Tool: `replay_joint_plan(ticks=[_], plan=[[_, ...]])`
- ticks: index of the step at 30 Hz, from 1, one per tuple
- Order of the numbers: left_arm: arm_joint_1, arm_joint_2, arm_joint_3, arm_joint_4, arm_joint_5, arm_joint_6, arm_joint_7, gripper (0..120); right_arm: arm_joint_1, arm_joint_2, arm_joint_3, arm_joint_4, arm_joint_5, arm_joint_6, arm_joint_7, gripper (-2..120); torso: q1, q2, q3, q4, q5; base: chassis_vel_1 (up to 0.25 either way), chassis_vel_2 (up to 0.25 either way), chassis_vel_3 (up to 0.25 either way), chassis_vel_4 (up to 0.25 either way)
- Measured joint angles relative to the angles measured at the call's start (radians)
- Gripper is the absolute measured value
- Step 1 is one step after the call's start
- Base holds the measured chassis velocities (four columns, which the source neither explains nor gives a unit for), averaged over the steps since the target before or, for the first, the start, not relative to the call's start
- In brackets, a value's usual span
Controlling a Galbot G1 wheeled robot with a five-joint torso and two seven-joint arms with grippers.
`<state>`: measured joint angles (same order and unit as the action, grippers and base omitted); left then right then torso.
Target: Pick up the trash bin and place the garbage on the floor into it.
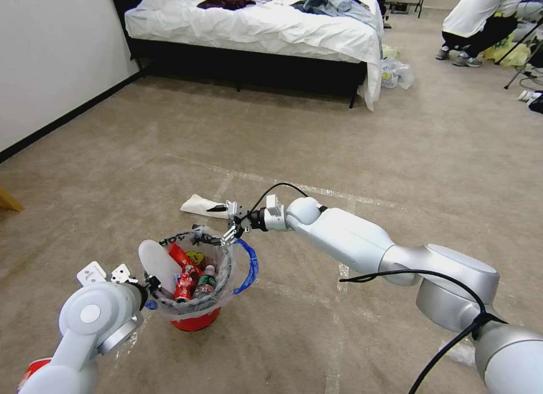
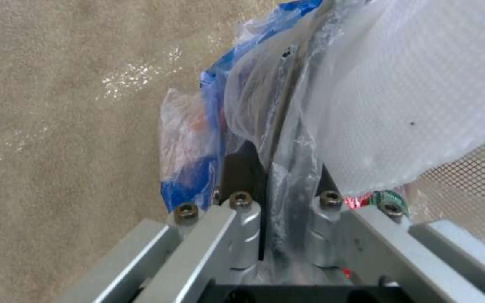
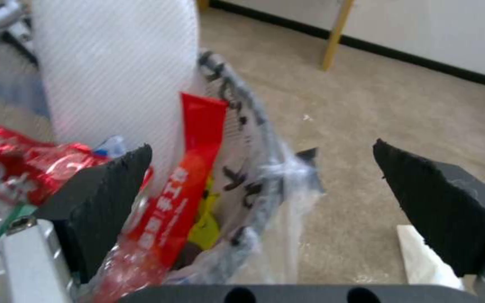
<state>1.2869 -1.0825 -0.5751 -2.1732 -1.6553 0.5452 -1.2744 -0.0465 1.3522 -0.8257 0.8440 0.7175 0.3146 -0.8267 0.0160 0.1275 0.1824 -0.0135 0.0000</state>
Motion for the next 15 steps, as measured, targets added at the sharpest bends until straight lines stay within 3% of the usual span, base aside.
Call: replay_joint_plan(ticks=[5,6,9,15], plan=[[0.0,0.001,-0.005,-0.004,-0.005,-0.001,-0.001,4,0.006,-0.014,-0.008,0.013,0.066,0.01,-0.104,100,0.0,0.0,0.0,-0.0001,-0.0001,0.0,0.0,0.0,0.0],[-0.001,0.003,-0.008,-0.006,-0.009,-0.002,-0.003,4,0.008,-0.022,-0.005,0.026,0.114,0.011,-0.17,100,0.0,0.0,0.0,-0.0002,0.0,0.0,0.0,0.0,0.0],[-0.004,0.006,-0.013,-0.01,-0.017,-0.006,-0.006,4,0.018,-0.03,0.006,0.043,0.189,0.023,-0.228,100,0.0,0.0,0.0,-0.0001,0.0,0.0,0.0,0.0,0.0],[-0.005,0.008,-0.017,-0.022,-0.024,-0.01,-0.008,4,0.044,-0.037,0.033,0.061,0.259,0.028,-0.245,100,0.0,0.0,0.0,0.0,0.0,0.0,0.0,0.0,0.0]])
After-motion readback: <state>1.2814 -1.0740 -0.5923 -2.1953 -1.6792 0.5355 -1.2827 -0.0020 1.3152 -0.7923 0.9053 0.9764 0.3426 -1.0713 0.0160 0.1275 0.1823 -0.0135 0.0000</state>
